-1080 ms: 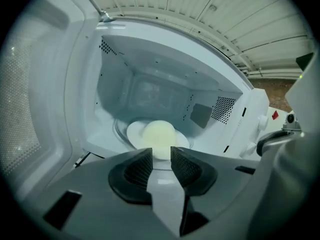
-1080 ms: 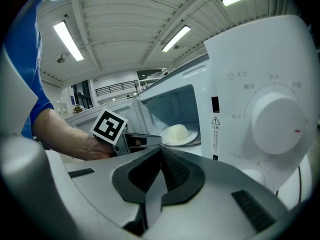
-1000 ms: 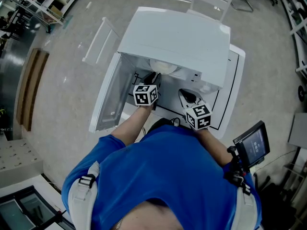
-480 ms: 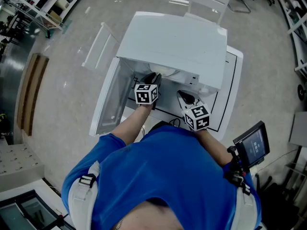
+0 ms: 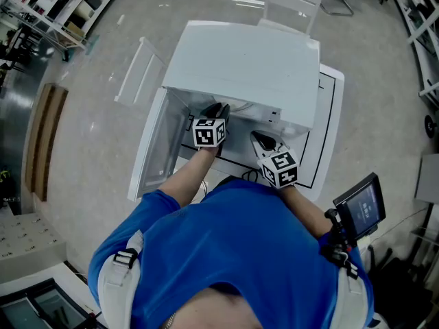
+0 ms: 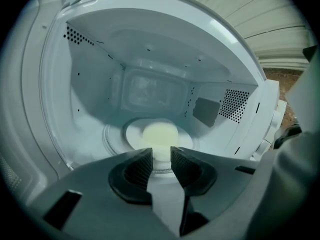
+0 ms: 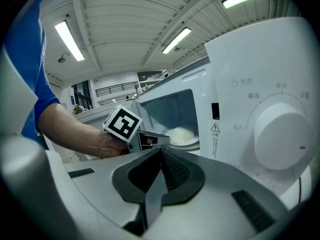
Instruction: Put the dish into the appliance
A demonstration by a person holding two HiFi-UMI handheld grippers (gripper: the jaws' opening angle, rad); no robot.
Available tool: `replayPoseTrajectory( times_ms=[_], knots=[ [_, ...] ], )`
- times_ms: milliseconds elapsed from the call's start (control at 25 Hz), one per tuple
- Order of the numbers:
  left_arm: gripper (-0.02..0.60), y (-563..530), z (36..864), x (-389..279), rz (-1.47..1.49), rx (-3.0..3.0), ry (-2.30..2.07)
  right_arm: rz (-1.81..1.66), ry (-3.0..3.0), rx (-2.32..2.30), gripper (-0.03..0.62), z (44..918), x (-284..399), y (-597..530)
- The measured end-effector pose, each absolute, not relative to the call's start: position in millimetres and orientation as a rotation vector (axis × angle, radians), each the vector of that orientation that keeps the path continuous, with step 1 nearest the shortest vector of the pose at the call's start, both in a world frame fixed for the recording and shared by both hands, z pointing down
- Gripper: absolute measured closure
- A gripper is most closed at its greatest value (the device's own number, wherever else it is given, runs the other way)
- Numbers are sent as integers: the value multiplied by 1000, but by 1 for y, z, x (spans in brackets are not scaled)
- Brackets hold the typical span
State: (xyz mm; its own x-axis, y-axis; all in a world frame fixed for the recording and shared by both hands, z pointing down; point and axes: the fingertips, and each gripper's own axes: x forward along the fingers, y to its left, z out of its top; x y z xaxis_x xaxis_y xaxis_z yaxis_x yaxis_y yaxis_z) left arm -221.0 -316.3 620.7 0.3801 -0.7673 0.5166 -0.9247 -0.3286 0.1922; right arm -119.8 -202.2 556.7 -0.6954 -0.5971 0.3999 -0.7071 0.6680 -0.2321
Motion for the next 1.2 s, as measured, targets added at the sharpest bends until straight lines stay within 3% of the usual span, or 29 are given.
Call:
replayPoseTrajectory(
  times_ms=[1200],
  knots=[
    [463, -318, 611, -224, 424, 2213, -1455, 528, -2608, 1066, 592, 553, -125, -208]
  ],
)
